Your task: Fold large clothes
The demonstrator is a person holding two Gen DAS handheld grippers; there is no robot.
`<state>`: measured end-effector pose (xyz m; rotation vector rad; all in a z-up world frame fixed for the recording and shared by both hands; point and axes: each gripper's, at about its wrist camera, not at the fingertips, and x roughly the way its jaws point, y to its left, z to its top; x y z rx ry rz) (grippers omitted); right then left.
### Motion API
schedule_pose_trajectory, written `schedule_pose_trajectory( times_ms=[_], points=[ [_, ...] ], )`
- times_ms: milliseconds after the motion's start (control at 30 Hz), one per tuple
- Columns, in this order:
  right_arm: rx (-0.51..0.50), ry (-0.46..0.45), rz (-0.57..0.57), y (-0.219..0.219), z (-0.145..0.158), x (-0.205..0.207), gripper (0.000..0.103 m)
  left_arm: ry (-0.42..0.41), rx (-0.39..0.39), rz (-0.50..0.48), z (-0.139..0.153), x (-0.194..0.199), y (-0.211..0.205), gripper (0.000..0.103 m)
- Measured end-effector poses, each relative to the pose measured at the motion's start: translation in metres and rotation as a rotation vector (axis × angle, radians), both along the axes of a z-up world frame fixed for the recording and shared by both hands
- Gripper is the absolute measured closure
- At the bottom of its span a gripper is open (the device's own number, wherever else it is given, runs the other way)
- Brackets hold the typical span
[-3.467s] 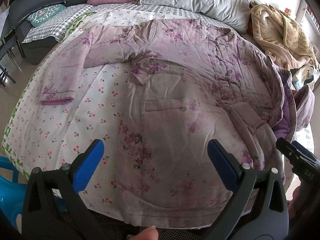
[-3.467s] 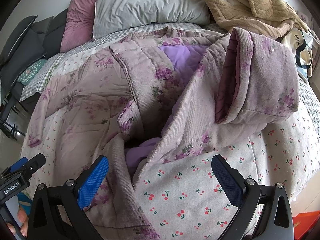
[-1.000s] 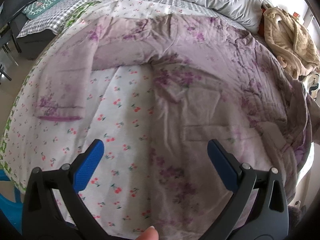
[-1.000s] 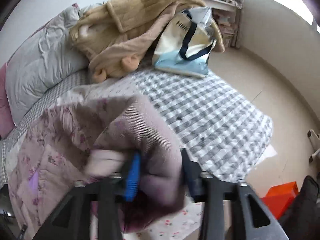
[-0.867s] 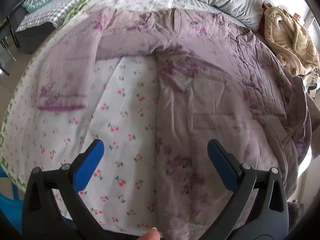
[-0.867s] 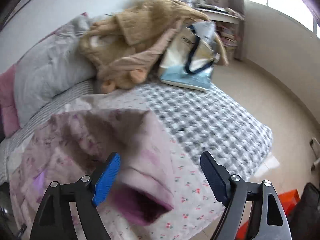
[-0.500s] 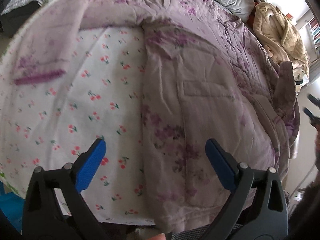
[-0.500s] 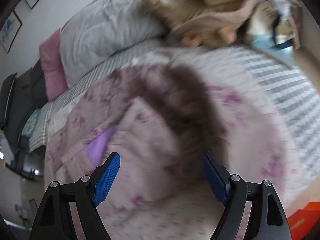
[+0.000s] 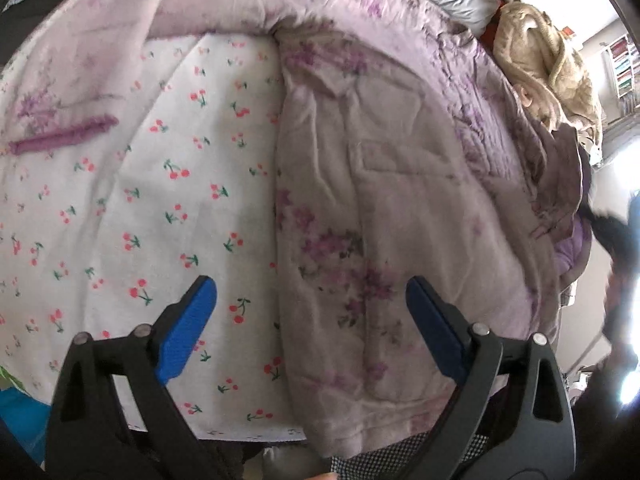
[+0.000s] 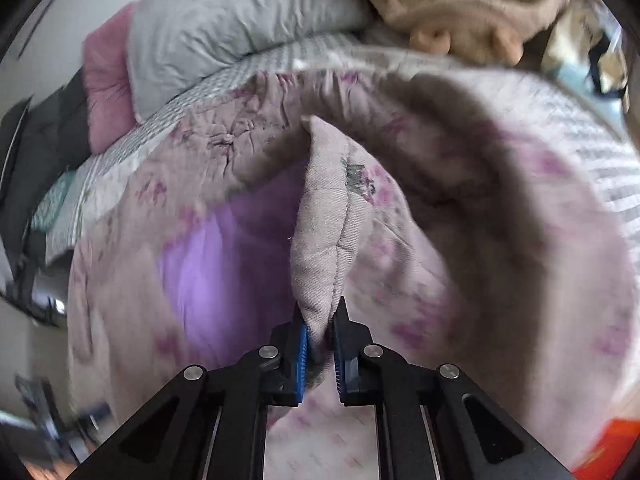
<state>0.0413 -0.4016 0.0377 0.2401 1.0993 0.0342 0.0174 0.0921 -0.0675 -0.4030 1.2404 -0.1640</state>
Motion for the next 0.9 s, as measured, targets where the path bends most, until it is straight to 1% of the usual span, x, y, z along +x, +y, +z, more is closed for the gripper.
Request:
schedule_pose_trajectory(
  times_ms=[33,67,133,200,267,300,367,400,467,500,533,567,600,633,667,733,767,800,833,867,900],
  points=[
    [-0.018,-0.002,0.013,-0.007,0.007,-0.021,0.093,-0.003,-0.001,-0.001,0.001,-0.001,0.000,0.007],
    [-0.031,0.004,0.022,-0.012,0.010,-0.033,0.093,-0.003,-0.003,-0.002,0.000,-0.002,0.000,0.008],
    [-0.053,0.040,0.041,-0.024,0.008,-0.075,0.093,0.004,0.003,-0.009,-0.002,-0.004,0.001,0.008],
    [-0.065,0.092,0.057,-0.033,-0.004,-0.102,0.093,0.013,0.016,-0.018,-0.006,-0.007,-0.001,0.007],
    [-0.046,0.169,0.075,-0.041,-0.025,-0.129,0.093,0.020,0.022,-0.036,-0.010,-0.010,-0.004,0.008],
    [-0.045,0.194,0.070,-0.047,-0.032,-0.144,0.093,0.024,0.026,-0.049,-0.013,-0.013,-0.005,0.008],
    [-0.013,0.197,0.075,-0.060,-0.035,-0.169,0.091,0.030,0.022,-0.072,-0.015,-0.020,-0.005,0.008],
    [0.027,0.191,0.066,-0.068,-0.032,-0.180,0.090,0.035,0.014,-0.088,-0.018,-0.024,-0.006,0.007],
    [0.090,0.148,0.054,-0.084,-0.021,-0.196,0.084,0.044,-0.005,-0.109,-0.022,-0.030,-0.006,0.007],
    [0.115,0.124,0.051,-0.090,-0.015,-0.200,0.080,0.057,-0.029,-0.120,-0.026,-0.033,-0.006,0.007],
    [0.142,0.103,0.044,-0.094,-0.011,-0.200,0.063,0.071,-0.057,-0.127,-0.029,-0.036,-0.007,0.007],
    [0.162,0.083,0.038,-0.097,-0.010,-0.200,0.023,0.085,-0.085,-0.129,-0.032,-0.038,-0.007,0.007],
    [0.180,0.047,0.033,-0.097,-0.010,-0.196,0.008,0.106,-0.127,-0.129,-0.037,-0.041,-0.008,0.007],
    [0.192,0.017,0.035,-0.096,-0.011,-0.193,0.003,0.115,-0.147,-0.128,-0.038,-0.045,-0.008,0.007],
    [0.212,0.021,0.042,-0.092,-0.019,-0.185,0.003,0.124,-0.174,-0.128,-0.040,-0.048,-0.009,0.007],
    [0.252,0.074,0.010,-0.085,-0.046,-0.159,0.003,0.136,-0.213,-0.133,-0.042,-0.054,-0.012,0.008],
    [0.255,0.099,-0.011,-0.081,-0.060,-0.155,0.004,0.147,-0.248,-0.136,-0.043,-0.058,-0.015,0.013],
    [0.259,0.143,-0.045,-0.079,-0.079,-0.143,0.006,0.156,-0.276,-0.139,-0.045,-0.061,-0.018,0.016],
    [0.276,0.177,-0.073,-0.078,-0.095,-0.134,0.018,0.164,-0.288,-0.145,-0.048,-0.064,-0.023,0.022],
    [0.305,0.217,-0.105,-0.078,-0.112,-0.124,0.036,0.158,-0.274,-0.151,-0.048,-0.067,-0.027,0.034],
    [0.323,0.241,-0.136,-0.077,-0.124,-0.117,0.048,0.144,-0.233,-0.160,-0.045,-0.070,-0.031,0.046]
  ],
)
